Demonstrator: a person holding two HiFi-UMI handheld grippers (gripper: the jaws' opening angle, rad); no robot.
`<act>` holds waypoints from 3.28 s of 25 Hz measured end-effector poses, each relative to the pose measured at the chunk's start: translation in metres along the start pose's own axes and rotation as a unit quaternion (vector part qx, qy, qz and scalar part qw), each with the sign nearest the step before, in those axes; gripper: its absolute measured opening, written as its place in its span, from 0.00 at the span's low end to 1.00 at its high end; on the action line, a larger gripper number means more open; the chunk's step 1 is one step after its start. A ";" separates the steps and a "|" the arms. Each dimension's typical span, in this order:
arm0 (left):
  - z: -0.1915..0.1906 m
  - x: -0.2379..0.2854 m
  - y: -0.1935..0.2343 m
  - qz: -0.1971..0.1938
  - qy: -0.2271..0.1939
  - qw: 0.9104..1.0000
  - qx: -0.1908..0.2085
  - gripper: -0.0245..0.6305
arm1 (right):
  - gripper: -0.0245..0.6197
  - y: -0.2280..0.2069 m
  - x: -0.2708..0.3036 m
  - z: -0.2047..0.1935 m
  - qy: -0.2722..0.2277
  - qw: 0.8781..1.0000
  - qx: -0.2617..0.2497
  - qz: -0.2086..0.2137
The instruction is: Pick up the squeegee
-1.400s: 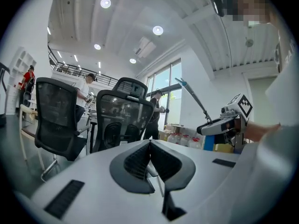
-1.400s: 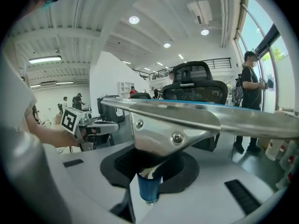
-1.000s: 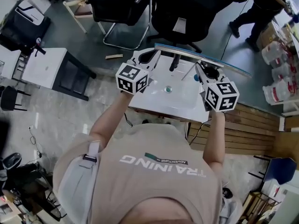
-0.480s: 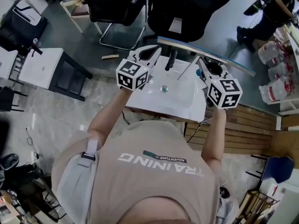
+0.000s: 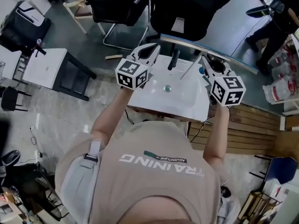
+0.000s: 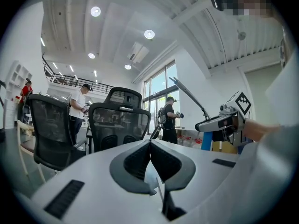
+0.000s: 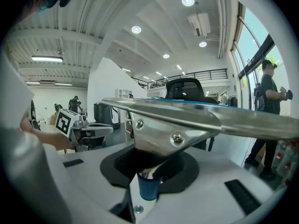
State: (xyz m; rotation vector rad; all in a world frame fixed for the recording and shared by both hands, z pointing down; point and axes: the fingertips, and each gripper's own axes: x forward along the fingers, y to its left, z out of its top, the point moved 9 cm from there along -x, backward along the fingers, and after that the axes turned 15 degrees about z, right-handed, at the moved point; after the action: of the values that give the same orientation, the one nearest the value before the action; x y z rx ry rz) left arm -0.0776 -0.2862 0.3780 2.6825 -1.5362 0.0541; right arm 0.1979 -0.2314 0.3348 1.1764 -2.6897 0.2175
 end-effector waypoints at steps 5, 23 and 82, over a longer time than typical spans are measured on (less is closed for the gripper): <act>-0.003 -0.007 -0.001 0.006 0.001 1.000 0.000 0.06 | 0.20 0.004 0.002 -0.002 0.007 1.000 -0.002 0.008; -0.001 -0.014 0.003 0.009 0.002 1.000 -0.014 0.06 | 0.20 0.007 0.001 -0.004 0.005 1.000 0.005 0.016; -0.002 -0.004 -0.007 -0.024 0.008 1.000 0.007 0.06 | 0.20 0.009 0.003 -0.013 0.012 1.000 0.012 0.004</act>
State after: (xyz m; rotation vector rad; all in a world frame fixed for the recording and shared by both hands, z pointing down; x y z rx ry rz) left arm -0.0741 -0.2791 0.3798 2.7224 -1.4723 0.0842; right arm 0.1909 -0.2242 0.3477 1.1619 -2.6779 0.2632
